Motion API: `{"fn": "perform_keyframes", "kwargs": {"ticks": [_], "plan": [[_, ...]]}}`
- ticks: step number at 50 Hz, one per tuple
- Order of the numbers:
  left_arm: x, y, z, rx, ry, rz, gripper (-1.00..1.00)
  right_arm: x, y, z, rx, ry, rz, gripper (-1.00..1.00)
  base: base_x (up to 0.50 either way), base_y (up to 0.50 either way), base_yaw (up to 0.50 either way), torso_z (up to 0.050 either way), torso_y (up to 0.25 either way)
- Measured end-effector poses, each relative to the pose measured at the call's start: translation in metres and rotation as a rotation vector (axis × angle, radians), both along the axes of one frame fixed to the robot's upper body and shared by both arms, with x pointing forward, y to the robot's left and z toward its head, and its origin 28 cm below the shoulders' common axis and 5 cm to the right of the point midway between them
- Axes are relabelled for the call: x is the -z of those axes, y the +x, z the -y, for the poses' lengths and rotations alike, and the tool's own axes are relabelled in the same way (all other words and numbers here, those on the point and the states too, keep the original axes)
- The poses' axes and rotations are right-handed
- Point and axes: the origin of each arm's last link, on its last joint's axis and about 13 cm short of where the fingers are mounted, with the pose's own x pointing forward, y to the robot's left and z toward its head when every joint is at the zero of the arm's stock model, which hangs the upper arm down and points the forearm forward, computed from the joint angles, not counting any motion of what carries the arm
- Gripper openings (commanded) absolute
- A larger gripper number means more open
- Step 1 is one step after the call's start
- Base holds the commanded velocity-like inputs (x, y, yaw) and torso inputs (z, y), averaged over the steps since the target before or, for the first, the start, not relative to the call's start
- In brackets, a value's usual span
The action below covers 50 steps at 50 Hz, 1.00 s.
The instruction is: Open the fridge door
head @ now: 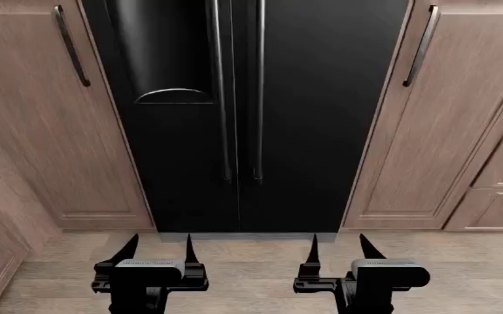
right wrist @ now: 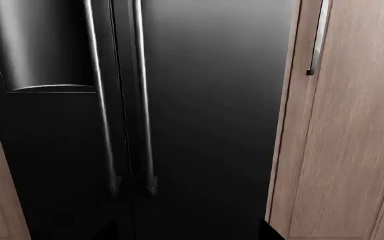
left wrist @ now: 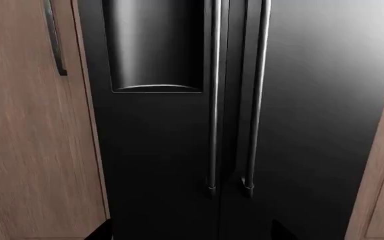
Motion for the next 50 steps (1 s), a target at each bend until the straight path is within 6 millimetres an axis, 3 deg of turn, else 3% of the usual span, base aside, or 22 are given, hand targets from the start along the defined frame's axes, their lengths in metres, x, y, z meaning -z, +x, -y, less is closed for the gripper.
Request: {"fn": "perform_keyframes", "kwargs": {"ticks": [12, 37, 50], "plan": [[0.0, 0.0004, 0.0008, 0.005, 0.008, -0.001, 1.0, -0.0007, 0.0011, 0.0006, 0.005, 0.014, -0.004, 1.0, 0.0, 0.0, 0.0, 0.0, 0.0], [-0.0001, 0.001, 0.0018, 0.016, 0.035, -0.012, 1.0, -0.001, -0.0003, -0.0001, 0.003, -0.007, 0.037, 1.0, 0.0, 0.44, 0.0, 0.0, 0.0], [-0.0009, 0.0007, 0.0034, 0.028, 0.028, -0.025, 1.0, -0.0024, -0.0014, 0.0011, 0.002, 0.009, 0.016, 1.0, 0.0, 0.0, 0.0, 0.049, 0.0]]}}
